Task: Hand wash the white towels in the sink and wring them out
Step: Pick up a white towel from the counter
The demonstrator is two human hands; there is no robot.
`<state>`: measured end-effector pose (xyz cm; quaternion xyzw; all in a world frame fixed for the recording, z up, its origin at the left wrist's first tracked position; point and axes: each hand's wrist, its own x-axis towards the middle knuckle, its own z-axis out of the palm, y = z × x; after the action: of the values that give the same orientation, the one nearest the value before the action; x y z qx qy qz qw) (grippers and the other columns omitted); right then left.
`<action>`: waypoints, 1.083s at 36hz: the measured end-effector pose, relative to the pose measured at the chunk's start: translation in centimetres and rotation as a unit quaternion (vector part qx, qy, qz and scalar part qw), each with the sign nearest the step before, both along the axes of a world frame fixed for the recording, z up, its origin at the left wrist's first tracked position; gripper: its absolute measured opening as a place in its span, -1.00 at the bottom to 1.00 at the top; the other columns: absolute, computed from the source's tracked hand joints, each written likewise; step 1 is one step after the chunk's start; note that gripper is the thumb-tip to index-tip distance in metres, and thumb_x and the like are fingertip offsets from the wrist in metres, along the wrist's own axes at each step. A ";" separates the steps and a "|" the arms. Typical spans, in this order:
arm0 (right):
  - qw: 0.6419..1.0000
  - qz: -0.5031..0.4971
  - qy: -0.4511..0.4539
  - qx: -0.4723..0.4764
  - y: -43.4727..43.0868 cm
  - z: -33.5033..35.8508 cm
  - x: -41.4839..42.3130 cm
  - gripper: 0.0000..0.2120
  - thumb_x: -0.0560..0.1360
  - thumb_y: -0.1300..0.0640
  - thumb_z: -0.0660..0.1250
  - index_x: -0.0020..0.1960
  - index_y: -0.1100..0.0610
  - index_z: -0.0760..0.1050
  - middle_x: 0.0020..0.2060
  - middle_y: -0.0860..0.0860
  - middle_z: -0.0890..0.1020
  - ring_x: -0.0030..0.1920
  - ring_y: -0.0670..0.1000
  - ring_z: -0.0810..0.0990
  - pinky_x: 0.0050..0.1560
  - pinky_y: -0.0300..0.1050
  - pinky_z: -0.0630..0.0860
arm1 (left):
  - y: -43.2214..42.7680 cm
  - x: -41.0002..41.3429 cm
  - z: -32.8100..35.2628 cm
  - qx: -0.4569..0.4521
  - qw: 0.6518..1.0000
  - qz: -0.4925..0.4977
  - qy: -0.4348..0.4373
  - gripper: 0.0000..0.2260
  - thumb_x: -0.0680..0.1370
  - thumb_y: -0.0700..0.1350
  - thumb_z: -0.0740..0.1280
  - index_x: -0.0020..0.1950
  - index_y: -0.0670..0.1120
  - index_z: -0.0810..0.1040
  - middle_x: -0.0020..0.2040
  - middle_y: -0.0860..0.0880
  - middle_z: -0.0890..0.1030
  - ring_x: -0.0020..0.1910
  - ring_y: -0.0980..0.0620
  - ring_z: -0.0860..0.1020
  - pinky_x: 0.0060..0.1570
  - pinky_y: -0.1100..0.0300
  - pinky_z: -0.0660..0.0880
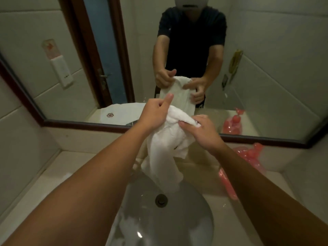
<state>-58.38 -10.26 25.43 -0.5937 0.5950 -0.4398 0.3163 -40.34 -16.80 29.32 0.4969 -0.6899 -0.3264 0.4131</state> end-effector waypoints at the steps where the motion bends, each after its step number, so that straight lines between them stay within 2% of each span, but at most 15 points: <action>1: 1.000 0.012 -0.018 0.009 0.3 0.0 -0.5 -0.60 0.60 -0.04 0.49 0.02 0.34 0.64 -0.08 0.23 0.65 -0.11 0.02 0.59 -0.09 -0.09 0.47 | 0.0 -0.4 -0.4 0.000 1.000 -0.003 0.001 -0.48 0.71 0.21 0.23 -0.35 -0.03 0.26 -0.44 0.05 0.24 -0.52 0.16 0.20 -0.49 0.25 0.15; 4: 0.998 0.010 -0.049 0.038 1.2 -0.1 -1.8 -0.61 0.61 -0.03 0.49 0.01 0.35 0.63 -0.23 0.16 0.66 -0.23 0.00 0.58 -0.17 -0.03 0.48 | -0.1 -1.8 -1.5 0.016 1.000 -0.011 0.014 -0.50 0.71 0.21 0.24 -0.33 -0.04 0.31 -0.43 0.02 0.26 -0.52 0.16 0.21 -0.51 0.26 0.16; 6: 0.996 0.009 -0.077 0.047 1.7 -0.3 -2.3 -0.62 0.62 -0.03 0.48 0.06 0.33 0.65 -0.15 0.26 0.71 -0.20 0.03 0.64 -0.14 0.00 0.55 | -0.2 -2.9 -2.2 0.026 0.999 -0.015 0.021 -0.49 0.71 0.21 0.24 -0.34 -0.03 0.30 -0.44 0.04 0.26 -0.51 0.15 0.21 -0.51 0.26 0.16; 9: 0.990 -0.009 -0.130 0.056 2.0 -0.7 -3.0 -0.61 0.58 -0.12 0.50 0.15 0.21 0.70 0.00 0.21 0.77 0.00 0.17 0.76 0.09 0.16 0.67 | -0.2 -4.5 -3.0 0.052 0.998 -0.018 0.031 -0.51 0.71 0.23 0.23 -0.33 -0.01 0.32 -0.44 0.07 0.30 -0.49 0.16 0.27 -0.45 0.24 0.22; 12: 0.974 -0.015 -0.221 0.057 2.5 -0.7 -3.2 -0.76 0.66 0.03 0.43 0.20 0.18 0.70 0.08 0.16 0.78 0.15 0.22 0.75 0.28 0.25 0.63 | 0.1 -5.9 -3.1 0.060 0.998 -0.015 0.031 -0.55 0.72 0.25 0.17 -0.16 -0.06 0.50 -0.29 -0.03 0.44 -0.31 0.09 0.41 -0.26 0.13 0.35; 18: 0.931 -0.025 -0.353 0.083 2.8 -0.4 -3.1 -0.67 0.71 0.05 0.34 0.33 0.28 0.56 0.07 0.21 0.75 0.11 0.23 0.75 0.23 0.18 0.68 | 1.2 -6.7 -7.4 0.122 0.987 -0.035 0.093 -0.25 0.64 0.41 -0.06 0.00 -0.21 0.61 -0.18 -0.21 0.62 -0.17 -0.19 0.61 -0.07 0.00 0.50; 20: 0.921 -0.030 -0.374 0.100 2.8 -0.8 -3.1 -0.59 0.70 0.01 0.36 0.37 0.32 0.52 -0.05 0.18 0.73 -0.02 0.19 0.74 0.08 0.14 0.73 | 2.4 -6.7 -11.1 0.189 0.975 -0.077 0.089 -0.17 0.63 0.46 -0.12 0.12 -0.17 0.69 -0.04 -0.16 0.74 -0.04 -0.10 0.71 0.10 -0.09 0.60; 22: 0.914 -0.024 -0.390 0.110 2.9 -1.2 -3.3 -0.53 0.68 -0.01 0.37 0.40 0.34 0.49 -0.13 0.15 0.69 -0.12 0.12 0.72 -0.07 0.06 0.72 | 4.5 -6.9 -13.1 0.253 0.954 -0.113 0.113 -0.27 0.72 0.32 -0.19 0.21 -0.05 0.68 0.07 -0.13 0.74 0.03 0.10 0.71 0.20 0.04 0.61; 24: 0.908 -0.028 -0.403 0.114 3.1 -1.6 -3.7 -0.51 0.67 -0.02 0.37 0.42 0.32 0.47 -0.13 0.14 0.68 -0.13 0.11 0.71 -0.09 0.04 0.70 | 5.8 -7.5 -15.1 0.286 0.938 -0.126 0.150 -0.42 0.77 0.15 -0.21 0.28 0.01 0.59 0.07 0.02 0.69 -0.06 0.32 0.65 0.00 0.37 0.60; 26: 0.901 -0.039 -0.415 0.118 3.4 -1.9 -4.2 -0.52 0.66 -0.04 0.38 0.42 0.29 0.47 -0.12 0.14 0.68 -0.14 0.10 0.72 -0.10 0.03 0.70 | 6.3 -8.0 -16.6 0.310 0.927 -0.128 0.171 -0.41 0.78 0.13 -0.20 0.36 -0.07 0.56 0.07 -0.01 0.66 -0.04 0.27 0.62 -0.15 0.47 0.54; 28: 0.896 -0.061 -0.424 0.119 3.8 -2.6 -4.9 -0.53 0.66 -0.04 0.38 0.41 0.26 0.48 -0.09 0.15 0.69 -0.12 0.10 0.72 -0.09 0.05 0.71 | 6.5 -8.3 -16.4 0.323 0.924 -0.117 0.167 -0.33 0.74 0.23 -0.18 0.29 -0.12 0.62 0.07 -0.09 0.68 0.02 0.09 0.63 -0.04 0.35 0.57; 30: 0.891 -0.099 -0.427 0.121 4.6 -3.6 -5.7 -0.57 0.66 -0.05 0.38 0.38 0.22 0.51 -0.05 0.16 0.71 -0.09 0.11 0.74 -0.08 0.06 0.72 | 6.1 -8.6 -16.9 0.326 0.928 -0.105 0.148 -0.21 0.66 0.41 -0.17 -0.05 -0.12 0.66 -0.10 -0.11 0.67 -0.11 -0.02 0.62 0.00 0.10 0.54; 32: 0.886 -0.141 -0.425 0.124 5.5 -4.7 -6.5 -0.58 0.65 -0.07 0.40 0.37 0.19 0.53 -0.01 0.17 0.74 -0.08 0.11 0.77 -0.11 0.02 0.72 | 5.5 -8.8 -17.3 0.302 0.944 -0.074 0.110 -0.29 0.66 0.41 -0.17 -0.32 -0.06 0.43 -0.32 -0.05 0.48 -0.32 -0.01 0.43 -0.15 0.06 0.40; 35: 0.877 -0.205 -0.418 0.122 7.2 -6.3 -7.5 -0.75 0.66 -0.02 0.40 0.25 0.12 0.58 -0.03 0.11 0.78 -0.08 0.05 0.79 -0.08 -0.01 0.74 | 5.2 -8.8 -17.2 0.260 0.960 -0.099 0.022 -0.20 0.56 0.47 -0.22 -0.30 -0.15 0.48 -0.35 -0.14 0.45 -0.30 -0.05 0.41 -0.12 0.01 0.39; 39: 0.856 -0.261 -0.431 0.114 9.2 -8.4 -8.4 -0.88 0.66 0.04 0.42 0.17 -0.01 0.56 0.14 0.19 0.74 0.16 0.20 0.74 0.28 0.26 0.64 | 5.2 -9.4 -17.2 0.309 0.933 -0.172 -0.073 0.09 0.44 0.58 -0.33 -0.02 -0.21 0.72 -0.06 -0.23 0.70 -0.04 -0.10 0.62 0.22 -0.18 0.53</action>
<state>-66.81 -1.07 17.00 -0.1275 0.5784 -0.6474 0.4797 -49.70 -11.63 12.10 0.4963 -0.6580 -0.5521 0.1261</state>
